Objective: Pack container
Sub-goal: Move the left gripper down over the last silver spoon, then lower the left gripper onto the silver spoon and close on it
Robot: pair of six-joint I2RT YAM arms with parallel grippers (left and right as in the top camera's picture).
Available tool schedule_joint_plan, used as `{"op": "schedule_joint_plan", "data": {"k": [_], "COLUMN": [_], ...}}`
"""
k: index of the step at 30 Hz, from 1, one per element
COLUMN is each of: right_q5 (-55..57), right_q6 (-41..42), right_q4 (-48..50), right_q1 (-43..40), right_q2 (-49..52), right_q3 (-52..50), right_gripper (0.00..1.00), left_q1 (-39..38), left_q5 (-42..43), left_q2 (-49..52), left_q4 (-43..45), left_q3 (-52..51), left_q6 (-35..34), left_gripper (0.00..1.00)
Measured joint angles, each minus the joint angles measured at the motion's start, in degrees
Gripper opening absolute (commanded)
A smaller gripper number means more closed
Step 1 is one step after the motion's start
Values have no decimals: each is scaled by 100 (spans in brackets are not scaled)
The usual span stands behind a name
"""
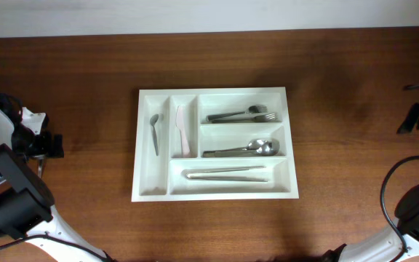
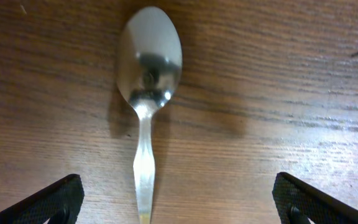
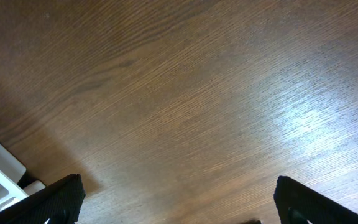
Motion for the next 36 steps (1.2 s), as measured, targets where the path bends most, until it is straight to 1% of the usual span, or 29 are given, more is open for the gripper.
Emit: {"op": "schedule_joint_plan", "data": {"k": [36], "right_q5": [0], "right_q6": [0], "right_q4": [0], "right_q1": [0], "right_q2": [0], "right_q3": [0], "right_gripper": [99], "left_q1": [0], "left_q5": [7], "left_q2": [26], "left_q4": [160], "left_q3": [2], "left_q6": [-2], "left_gripper": [99]}}
